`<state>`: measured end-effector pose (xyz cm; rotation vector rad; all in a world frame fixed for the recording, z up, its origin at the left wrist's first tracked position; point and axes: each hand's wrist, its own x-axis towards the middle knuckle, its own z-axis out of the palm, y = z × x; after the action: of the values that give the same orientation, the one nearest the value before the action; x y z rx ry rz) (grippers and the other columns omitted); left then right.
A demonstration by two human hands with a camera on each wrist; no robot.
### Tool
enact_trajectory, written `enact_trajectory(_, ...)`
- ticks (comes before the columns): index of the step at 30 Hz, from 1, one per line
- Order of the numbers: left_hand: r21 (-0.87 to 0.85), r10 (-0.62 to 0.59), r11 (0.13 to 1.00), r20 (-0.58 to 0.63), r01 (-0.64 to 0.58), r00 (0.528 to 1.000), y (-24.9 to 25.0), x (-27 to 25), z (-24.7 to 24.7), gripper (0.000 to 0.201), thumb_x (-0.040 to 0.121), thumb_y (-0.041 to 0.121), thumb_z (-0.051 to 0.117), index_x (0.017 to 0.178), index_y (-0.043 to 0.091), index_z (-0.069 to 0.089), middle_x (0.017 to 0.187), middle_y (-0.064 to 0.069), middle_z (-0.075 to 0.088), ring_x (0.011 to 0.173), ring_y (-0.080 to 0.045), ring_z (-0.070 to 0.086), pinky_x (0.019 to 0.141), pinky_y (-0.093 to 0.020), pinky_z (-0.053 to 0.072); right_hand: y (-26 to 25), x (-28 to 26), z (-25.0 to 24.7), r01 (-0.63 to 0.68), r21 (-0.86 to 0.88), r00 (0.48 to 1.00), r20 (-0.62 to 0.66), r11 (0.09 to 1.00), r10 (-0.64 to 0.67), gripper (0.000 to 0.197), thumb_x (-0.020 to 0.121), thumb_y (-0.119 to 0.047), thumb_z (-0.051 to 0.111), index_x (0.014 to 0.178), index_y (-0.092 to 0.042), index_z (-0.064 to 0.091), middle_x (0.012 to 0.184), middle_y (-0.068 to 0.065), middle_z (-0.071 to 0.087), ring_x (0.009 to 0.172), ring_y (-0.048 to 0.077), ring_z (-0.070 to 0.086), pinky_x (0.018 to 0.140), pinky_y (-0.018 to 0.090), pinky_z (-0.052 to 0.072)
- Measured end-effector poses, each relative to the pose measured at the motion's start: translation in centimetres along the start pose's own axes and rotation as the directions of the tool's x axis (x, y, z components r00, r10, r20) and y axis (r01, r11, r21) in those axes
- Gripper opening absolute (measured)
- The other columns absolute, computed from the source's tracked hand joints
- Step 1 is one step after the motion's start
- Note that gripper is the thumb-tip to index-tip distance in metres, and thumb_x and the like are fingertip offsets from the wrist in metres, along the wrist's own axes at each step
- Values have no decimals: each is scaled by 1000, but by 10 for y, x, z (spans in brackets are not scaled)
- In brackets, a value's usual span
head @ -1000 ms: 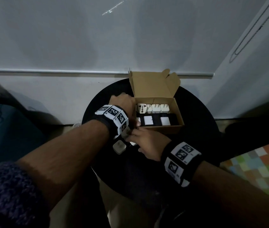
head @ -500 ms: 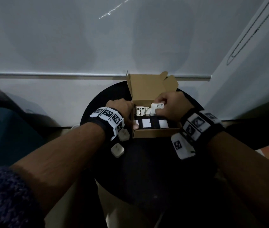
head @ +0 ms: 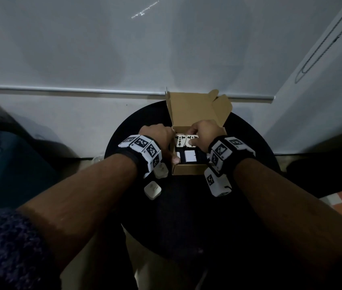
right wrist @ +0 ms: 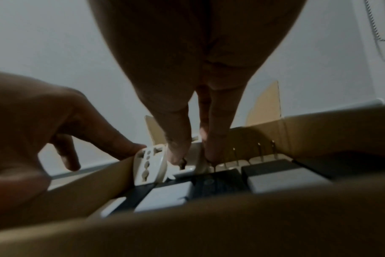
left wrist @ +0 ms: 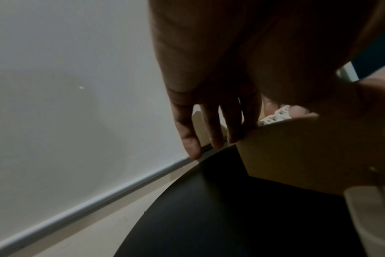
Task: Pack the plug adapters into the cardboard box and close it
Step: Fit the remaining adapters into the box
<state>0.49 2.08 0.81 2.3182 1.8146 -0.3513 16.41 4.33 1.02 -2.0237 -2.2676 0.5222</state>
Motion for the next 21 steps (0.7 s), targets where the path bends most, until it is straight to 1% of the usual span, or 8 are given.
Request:
enact_trajectory(5,-2,6,1000,-8,-6,1000,-1,2,1,76,63,70,72,121,24,56,105,0,63,101,-23,60,73,-34,41,6,-1,1,29,-22,999,21,999,-28,41,81,-20,73,120,-18,61,120,10,62,106,29,62,88,33,52)
enact_trajectory(9,5,12,1000,-26,-12,1000,-2,3,1,81,59,71,74,121,23,55,108,0,63,104,-23,58,72,-34,39,-1,-23,-11,112,-97,992,-52,989,-117,21,84,-13,58,103,-16,66,105,10,66,96,31,63,84,37,54)
enact_trajectory(12,4,20,1000,-9,-20,1000,-3,4,-3,75,59,68,75,118,26,58,103,2,65,98,-23,61,69,-34,40,-14,-61,-1,223,-27,974,-36,974,-224,30,76,-23,44,87,-16,71,94,9,71,89,29,66,81,30,52)
enact_trajectory(13,4,21,1000,-3,-21,1000,-3,5,-5,71,62,65,75,119,26,59,103,1,65,97,-24,62,69,-33,41,-19,-75,7,279,16,960,3,960,-279,30,75,-23,44,86,-15,71,93,11,71,88,29,67,80,32,53)
enact_trajectory(15,17,23,1000,15,-23,1000,-2,7,-8,67,69,60,74,124,24,57,108,-2,65,101,-25,61,72,-34,42,-28,-100,25,390,34,912,120,920,-391,26,84,-17,51,101,-10,69,107,13,67,102,30,63,90,35,52)
enact_trajectory(16,27,25,999,19,-26,1000,-1,7,-8,69,70,60,73,125,23,56,111,-3,64,103,-25,61,72,-34,41,-32,-109,35,452,25,877,172,892,-449,28,86,-15,56,112,-10,66,116,12,62,112,29,57,96,34,48)
enact_trajectory(18,35,26,999,14,-27,1000,1,7,-8,75,68,64,73,126,20,55,113,-4,64,104,-26,61,72,-33,41,-41,-117,51,583,-23,795,221,812,-564,40,85,-13,62,125,-14,57,126,7,52,122,25,47,99,34,43)
enact_trajectory(21,32,20,999,3,-20,1000,1,7,-5,77,66,65,73,124,17,53,110,-3,63,100,-26,61,70,-33,40,-48,-114,69,645,-136,755,264,752,-600,52,84,-20,67,133,-16,50,132,5,48,126,24,43,101,39,44)
